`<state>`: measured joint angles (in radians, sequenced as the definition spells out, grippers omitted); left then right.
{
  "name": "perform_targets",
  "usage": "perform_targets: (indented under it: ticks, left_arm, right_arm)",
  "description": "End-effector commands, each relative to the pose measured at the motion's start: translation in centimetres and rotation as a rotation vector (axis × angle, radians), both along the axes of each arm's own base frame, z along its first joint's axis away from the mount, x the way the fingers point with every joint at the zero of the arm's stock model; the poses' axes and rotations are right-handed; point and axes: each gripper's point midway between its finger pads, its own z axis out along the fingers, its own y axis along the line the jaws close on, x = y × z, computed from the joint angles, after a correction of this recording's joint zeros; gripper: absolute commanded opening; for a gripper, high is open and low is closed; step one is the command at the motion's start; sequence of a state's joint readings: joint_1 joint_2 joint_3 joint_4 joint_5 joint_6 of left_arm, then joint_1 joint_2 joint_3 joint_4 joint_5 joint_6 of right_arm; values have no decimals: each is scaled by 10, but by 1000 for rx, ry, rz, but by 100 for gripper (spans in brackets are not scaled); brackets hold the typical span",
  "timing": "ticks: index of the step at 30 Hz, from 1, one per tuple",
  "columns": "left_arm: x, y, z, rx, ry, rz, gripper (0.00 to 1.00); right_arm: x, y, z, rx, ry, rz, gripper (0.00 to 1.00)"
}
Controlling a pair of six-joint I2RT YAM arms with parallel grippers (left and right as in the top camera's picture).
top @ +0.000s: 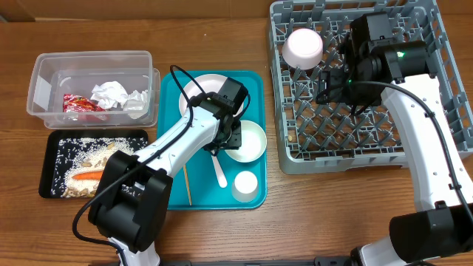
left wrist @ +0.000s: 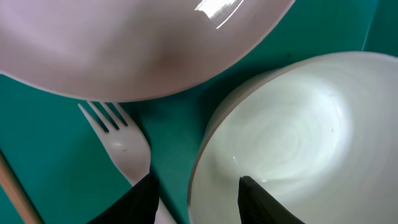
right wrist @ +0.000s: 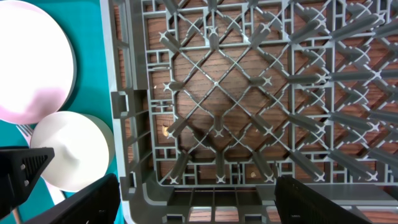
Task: Sort waste into correct bins and load items into the dishwasher
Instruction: 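Move the left gripper right over the pale green bowl, then lower the left gripper onto the pale green bowl rim and grasp it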
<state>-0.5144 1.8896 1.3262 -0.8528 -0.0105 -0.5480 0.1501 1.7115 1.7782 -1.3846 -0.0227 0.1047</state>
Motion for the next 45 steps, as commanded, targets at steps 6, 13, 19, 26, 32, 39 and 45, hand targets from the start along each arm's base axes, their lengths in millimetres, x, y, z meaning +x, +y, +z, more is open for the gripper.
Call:
perform_targets:
  ticks: [6,13,19,26,32,39,45]
  left_arm:
    - [-2,0,-8,-5,15,11,37]
    - [-2,2,-9,2,13,12,33]
    - [-2,1,-9,1,12,12,26]
    - [-1,2,-10,5,10,13,25]
    - [-4,4,-16,7,14,13,23]
    - [-2,7,-16,6,11,18,17]
    - [4,6,-11,4,-5,-21,15]
  right_arm:
    - [2,-1,3,8,-11,-9,82]
    - [2,-1,3,8,-10,-9,82]
    - [2,-1,3,8,-11,-9,83]
    - [2,-1,3,8,-11,-9,83]
    - [2,-1,3,8,-11,-9,83]
    - [2,-1,3,8,-11,-9,83]
    - [2,-1,3,8,-11,-9,83]
